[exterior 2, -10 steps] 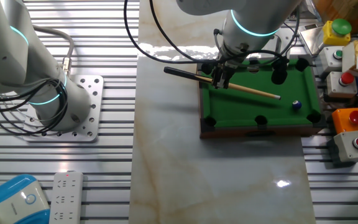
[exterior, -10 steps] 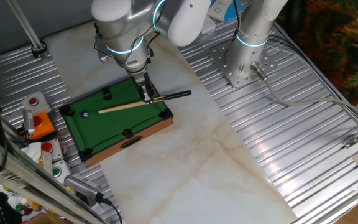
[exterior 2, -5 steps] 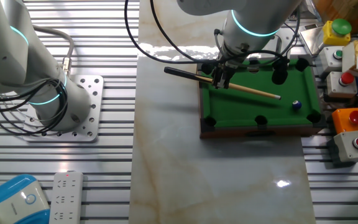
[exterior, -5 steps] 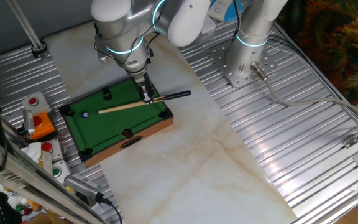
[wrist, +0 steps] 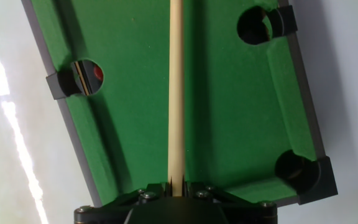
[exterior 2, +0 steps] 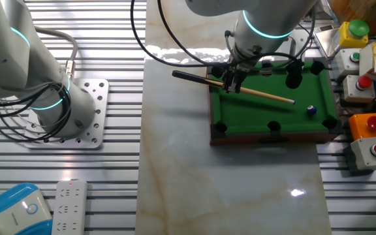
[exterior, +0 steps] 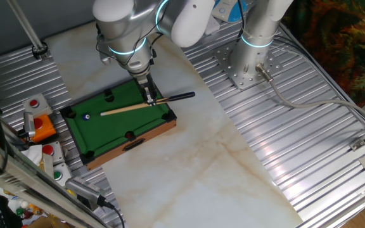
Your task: Hit the pool ball
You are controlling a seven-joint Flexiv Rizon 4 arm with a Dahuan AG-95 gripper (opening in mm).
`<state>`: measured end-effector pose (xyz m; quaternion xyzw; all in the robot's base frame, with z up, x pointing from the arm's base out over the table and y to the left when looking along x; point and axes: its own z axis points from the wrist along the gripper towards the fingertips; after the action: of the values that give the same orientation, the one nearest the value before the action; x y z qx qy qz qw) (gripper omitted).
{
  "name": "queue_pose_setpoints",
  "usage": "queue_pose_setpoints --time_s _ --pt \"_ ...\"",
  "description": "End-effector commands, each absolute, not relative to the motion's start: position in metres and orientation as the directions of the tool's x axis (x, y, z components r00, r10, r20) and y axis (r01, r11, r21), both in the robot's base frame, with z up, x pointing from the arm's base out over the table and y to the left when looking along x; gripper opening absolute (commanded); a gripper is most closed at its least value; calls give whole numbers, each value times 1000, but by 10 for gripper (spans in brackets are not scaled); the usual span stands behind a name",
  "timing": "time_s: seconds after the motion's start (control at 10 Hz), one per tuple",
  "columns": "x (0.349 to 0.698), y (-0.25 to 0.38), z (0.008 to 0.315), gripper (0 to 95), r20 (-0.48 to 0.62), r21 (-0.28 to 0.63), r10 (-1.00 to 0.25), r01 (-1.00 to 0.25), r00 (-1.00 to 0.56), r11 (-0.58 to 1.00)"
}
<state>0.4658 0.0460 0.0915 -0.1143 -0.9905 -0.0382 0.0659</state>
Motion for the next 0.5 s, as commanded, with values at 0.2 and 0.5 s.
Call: queue_pose_setpoints --time_s 0.2,0.5 --pt "466 46 91 0 139 61 219 229 -966 972" --pt "467 46 90 0 141 64 217 227 -966 972"
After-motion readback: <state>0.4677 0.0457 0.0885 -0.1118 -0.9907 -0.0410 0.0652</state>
